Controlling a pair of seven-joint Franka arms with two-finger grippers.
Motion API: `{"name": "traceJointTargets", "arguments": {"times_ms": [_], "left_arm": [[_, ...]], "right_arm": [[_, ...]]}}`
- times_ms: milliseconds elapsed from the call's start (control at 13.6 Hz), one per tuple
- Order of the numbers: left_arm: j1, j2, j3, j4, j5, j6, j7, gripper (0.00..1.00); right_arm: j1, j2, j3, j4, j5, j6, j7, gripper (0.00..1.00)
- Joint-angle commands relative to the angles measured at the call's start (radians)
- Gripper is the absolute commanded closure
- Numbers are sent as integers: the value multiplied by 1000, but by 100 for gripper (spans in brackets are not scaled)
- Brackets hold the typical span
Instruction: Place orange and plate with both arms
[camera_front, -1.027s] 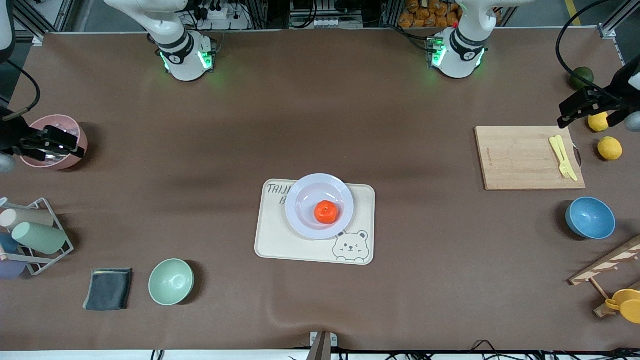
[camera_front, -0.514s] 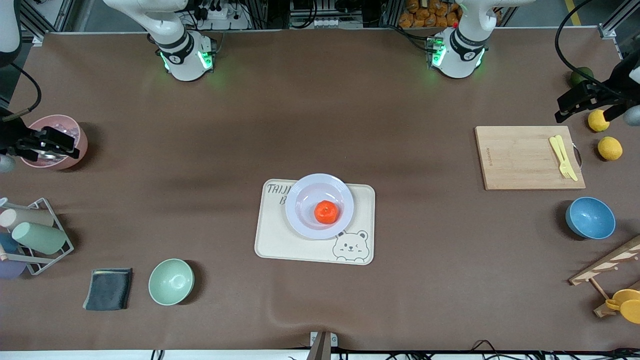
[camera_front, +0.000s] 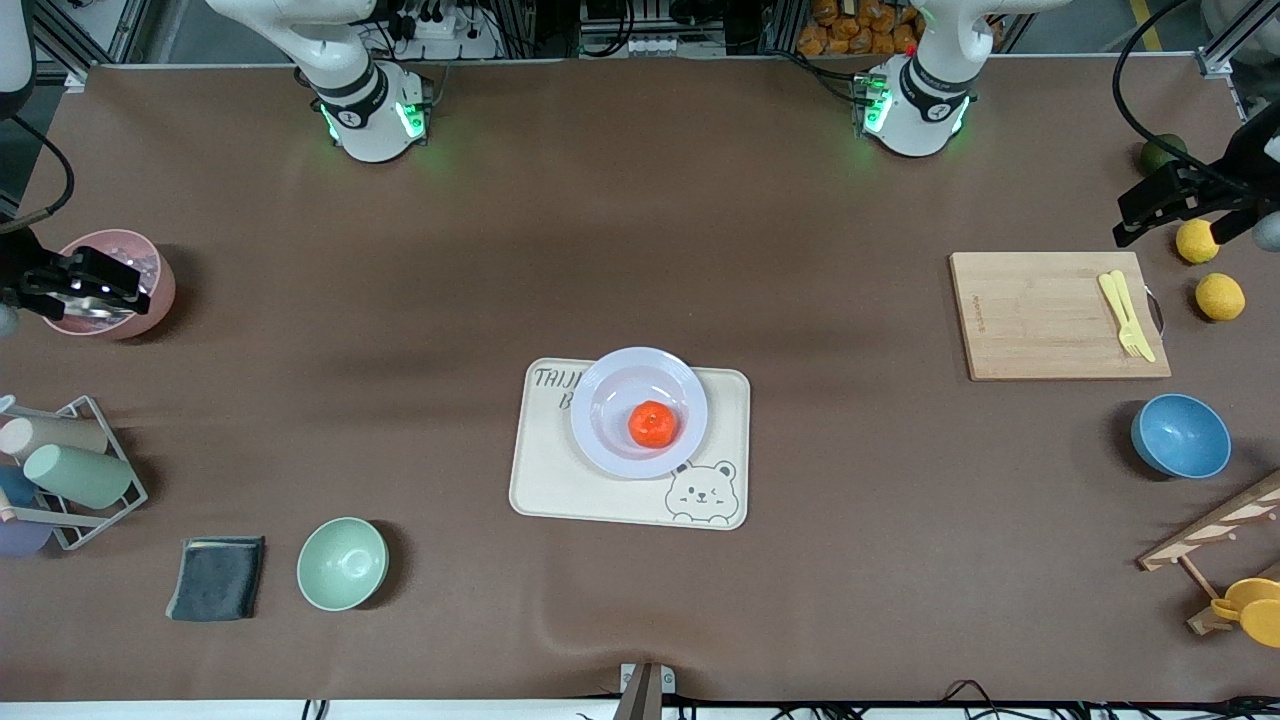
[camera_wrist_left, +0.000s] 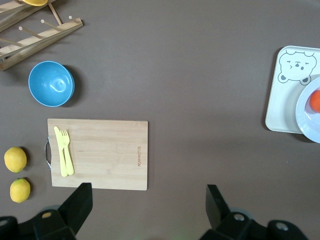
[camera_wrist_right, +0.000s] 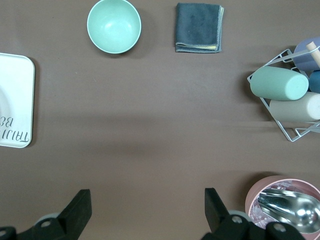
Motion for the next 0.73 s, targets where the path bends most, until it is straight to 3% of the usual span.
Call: {"name": "traceJointTargets", "arguments": {"times_ms": [0, 660], "left_arm": [[1, 22, 1, 26, 9, -15, -5, 0], [-1, 48, 1, 59, 9, -12, -4, 0]], "right_arm": [[4, -5, -6, 8, -19, -10, -3, 0], [-12, 10, -9, 21, -14, -9, -4, 0]]}}
